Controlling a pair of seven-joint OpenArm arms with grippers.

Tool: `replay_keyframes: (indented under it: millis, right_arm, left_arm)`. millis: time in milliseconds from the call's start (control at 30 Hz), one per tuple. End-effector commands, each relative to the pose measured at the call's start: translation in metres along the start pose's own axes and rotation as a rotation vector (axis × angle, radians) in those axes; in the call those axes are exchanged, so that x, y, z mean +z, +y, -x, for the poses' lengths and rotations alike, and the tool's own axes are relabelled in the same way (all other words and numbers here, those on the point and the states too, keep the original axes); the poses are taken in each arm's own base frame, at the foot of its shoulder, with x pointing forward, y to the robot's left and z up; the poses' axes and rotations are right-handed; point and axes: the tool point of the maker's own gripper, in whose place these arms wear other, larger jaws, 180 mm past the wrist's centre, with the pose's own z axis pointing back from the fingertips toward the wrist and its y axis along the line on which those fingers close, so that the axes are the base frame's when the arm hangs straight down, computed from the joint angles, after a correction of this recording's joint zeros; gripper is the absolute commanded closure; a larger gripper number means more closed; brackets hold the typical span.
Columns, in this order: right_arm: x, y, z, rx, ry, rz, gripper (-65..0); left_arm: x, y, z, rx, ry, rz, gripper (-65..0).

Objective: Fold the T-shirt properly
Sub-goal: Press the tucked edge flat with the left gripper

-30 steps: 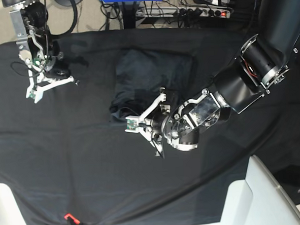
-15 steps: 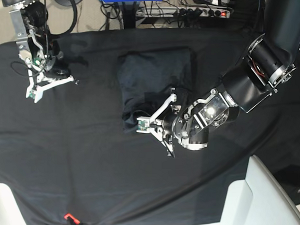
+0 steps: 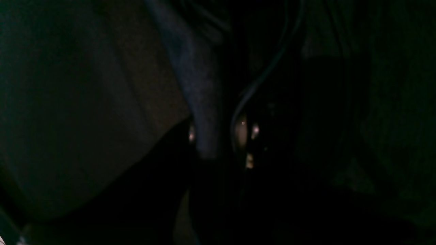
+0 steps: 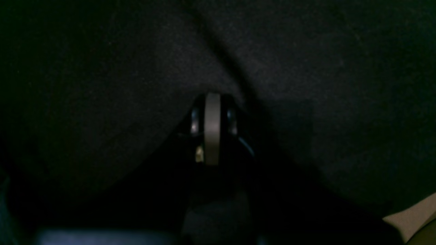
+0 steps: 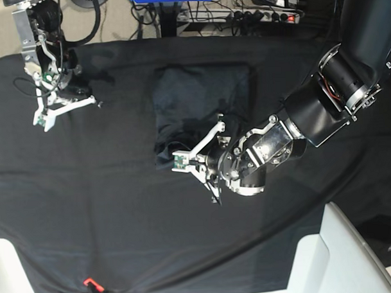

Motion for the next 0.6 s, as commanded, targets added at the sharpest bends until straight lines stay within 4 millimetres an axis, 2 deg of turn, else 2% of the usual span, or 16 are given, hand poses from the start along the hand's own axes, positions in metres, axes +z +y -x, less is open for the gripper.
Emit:
replay_keyframes:
  millis: [0, 567]
  right_arm:
    - [0.0006, -0.0189, 0.0268, -0.019, 0.105, 0.061, -2.7]
    - [0.0004, -0.0190, 0.0254, -0.021, 0.102, 0.061, -2.7]
  left_arm:
    - [0.0081, 0.0172, -0.0056, -0.009, -0.013, -0.038, 0.0]
    - [0.0076, 0.0156, -0.0071, -0.018, -0.014, -0.035, 0.0]
